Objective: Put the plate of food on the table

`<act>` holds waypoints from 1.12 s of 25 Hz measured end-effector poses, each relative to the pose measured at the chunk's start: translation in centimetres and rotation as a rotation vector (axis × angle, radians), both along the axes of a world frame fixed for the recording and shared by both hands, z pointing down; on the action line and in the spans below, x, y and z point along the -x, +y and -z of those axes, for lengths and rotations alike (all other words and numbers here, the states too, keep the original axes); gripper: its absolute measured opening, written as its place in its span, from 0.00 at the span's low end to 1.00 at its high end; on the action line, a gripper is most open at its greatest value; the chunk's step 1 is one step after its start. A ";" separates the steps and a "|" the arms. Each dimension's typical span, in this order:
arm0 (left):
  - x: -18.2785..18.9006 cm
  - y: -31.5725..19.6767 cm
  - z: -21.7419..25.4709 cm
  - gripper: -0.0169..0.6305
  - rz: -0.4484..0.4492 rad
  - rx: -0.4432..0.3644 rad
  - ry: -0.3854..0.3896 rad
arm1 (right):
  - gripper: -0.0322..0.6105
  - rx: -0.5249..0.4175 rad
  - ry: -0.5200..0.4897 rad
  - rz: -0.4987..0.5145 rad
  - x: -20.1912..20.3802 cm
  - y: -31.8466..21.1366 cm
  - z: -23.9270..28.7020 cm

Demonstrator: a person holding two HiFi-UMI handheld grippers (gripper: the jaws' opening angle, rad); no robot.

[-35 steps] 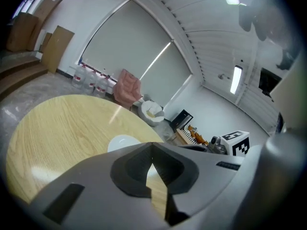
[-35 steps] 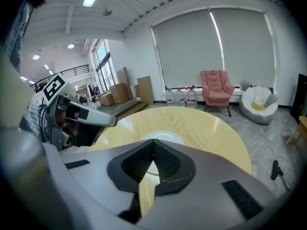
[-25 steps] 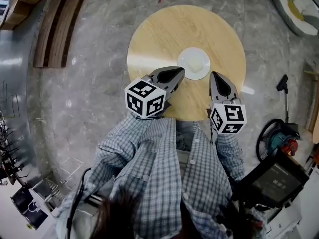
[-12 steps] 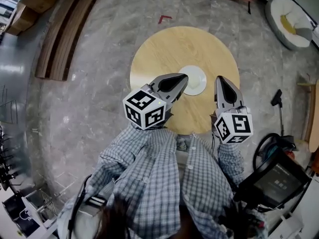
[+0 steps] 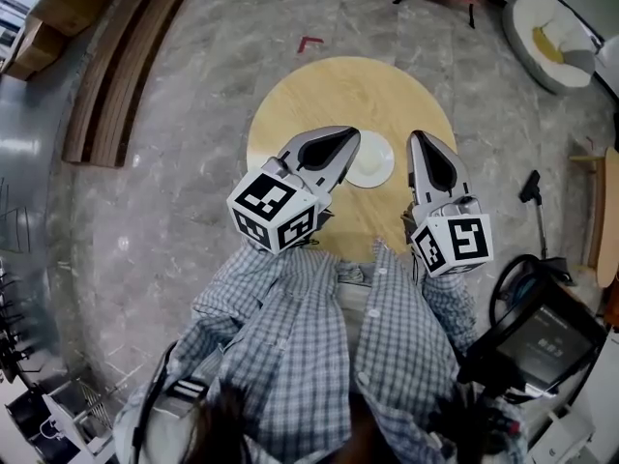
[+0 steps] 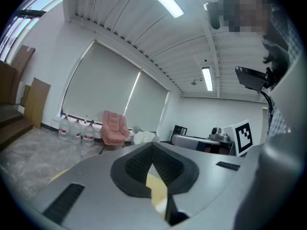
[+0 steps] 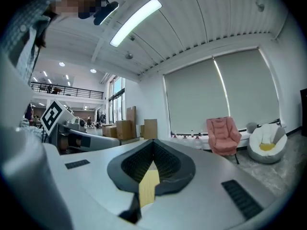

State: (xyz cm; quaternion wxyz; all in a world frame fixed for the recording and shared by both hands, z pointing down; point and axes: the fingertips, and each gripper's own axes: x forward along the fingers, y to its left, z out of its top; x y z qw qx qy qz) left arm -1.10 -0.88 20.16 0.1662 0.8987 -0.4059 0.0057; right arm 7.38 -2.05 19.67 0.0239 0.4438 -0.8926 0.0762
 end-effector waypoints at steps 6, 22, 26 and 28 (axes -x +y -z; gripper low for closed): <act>0.1 0.2 0.9 0.04 -0.001 -0.040 -0.012 | 0.06 -0.042 -0.017 0.021 0.1 0.7 1.1; -1.2 -0.3 0.3 0.04 -0.029 -0.016 -0.025 | 0.06 -0.023 0.001 0.010 -0.7 0.1 0.2; -1.3 -0.4 0.2 0.04 -0.032 -0.014 -0.024 | 0.06 -0.023 0.002 0.007 -0.8 0.0 0.1; -1.4 -0.4 0.1 0.04 -0.034 -0.013 -0.024 | 0.06 -0.022 0.004 0.005 -0.9 0.0 0.0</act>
